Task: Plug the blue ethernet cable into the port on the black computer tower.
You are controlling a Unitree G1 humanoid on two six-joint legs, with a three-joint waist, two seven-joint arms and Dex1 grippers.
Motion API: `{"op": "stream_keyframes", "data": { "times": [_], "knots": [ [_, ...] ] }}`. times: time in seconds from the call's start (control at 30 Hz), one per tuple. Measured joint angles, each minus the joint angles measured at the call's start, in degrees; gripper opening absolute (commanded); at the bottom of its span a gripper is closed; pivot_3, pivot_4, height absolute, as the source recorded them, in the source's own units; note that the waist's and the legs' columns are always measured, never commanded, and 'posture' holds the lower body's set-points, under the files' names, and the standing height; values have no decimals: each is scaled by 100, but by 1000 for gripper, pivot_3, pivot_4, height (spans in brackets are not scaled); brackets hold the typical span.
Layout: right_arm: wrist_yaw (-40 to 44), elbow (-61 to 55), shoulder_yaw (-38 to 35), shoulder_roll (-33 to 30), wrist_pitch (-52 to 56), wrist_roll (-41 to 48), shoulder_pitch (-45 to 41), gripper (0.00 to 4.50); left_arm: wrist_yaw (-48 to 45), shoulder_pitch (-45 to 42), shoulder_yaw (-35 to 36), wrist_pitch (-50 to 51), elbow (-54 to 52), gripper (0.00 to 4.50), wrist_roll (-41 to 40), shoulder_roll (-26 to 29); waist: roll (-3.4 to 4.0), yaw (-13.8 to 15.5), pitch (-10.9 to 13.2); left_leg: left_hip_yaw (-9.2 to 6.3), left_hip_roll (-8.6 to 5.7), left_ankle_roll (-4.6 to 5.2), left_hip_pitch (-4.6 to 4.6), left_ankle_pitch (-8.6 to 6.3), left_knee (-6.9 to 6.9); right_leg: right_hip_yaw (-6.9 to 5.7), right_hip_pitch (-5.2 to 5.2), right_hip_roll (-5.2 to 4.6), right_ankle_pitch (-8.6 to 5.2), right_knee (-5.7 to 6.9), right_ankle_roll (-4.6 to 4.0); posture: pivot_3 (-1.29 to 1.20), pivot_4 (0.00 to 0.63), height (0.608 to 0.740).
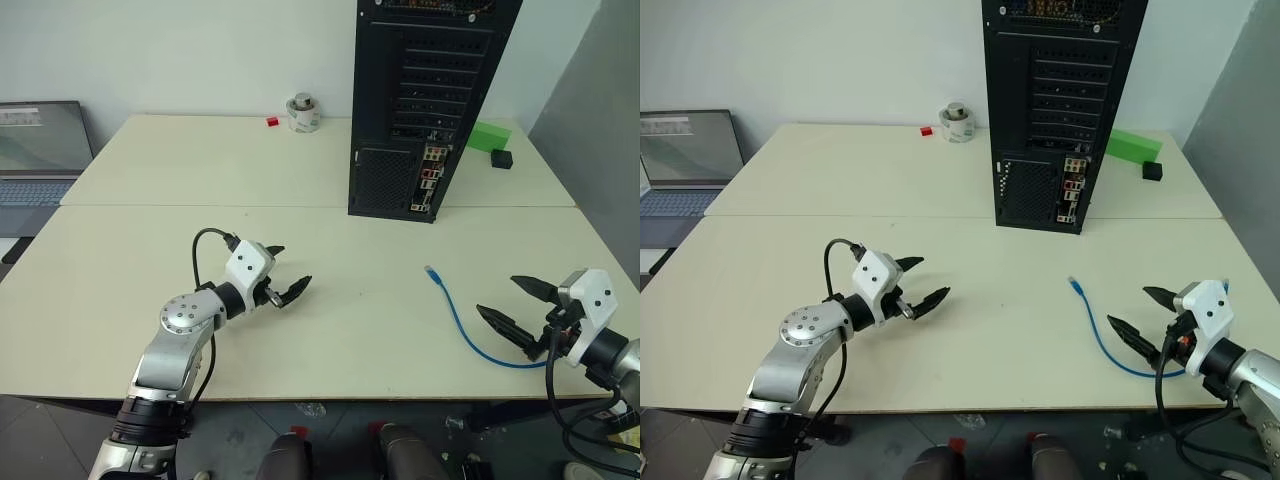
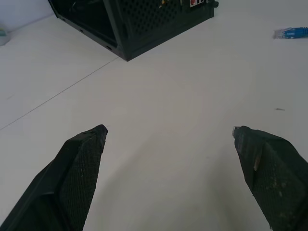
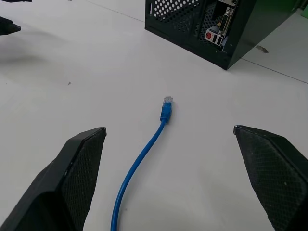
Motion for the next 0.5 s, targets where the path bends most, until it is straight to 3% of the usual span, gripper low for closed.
{"op": "stream_keyframes", "data": {
  "times": [0.5],
  "knots": [
    [-203,-74,71,41,160,-36,-70,4500,-96,139,-154,-218,-75,4444,94,51,0,-1,0,0,1,0,0,0,0,1,0,0,0,0,0,0,150,740]
  ]
}}
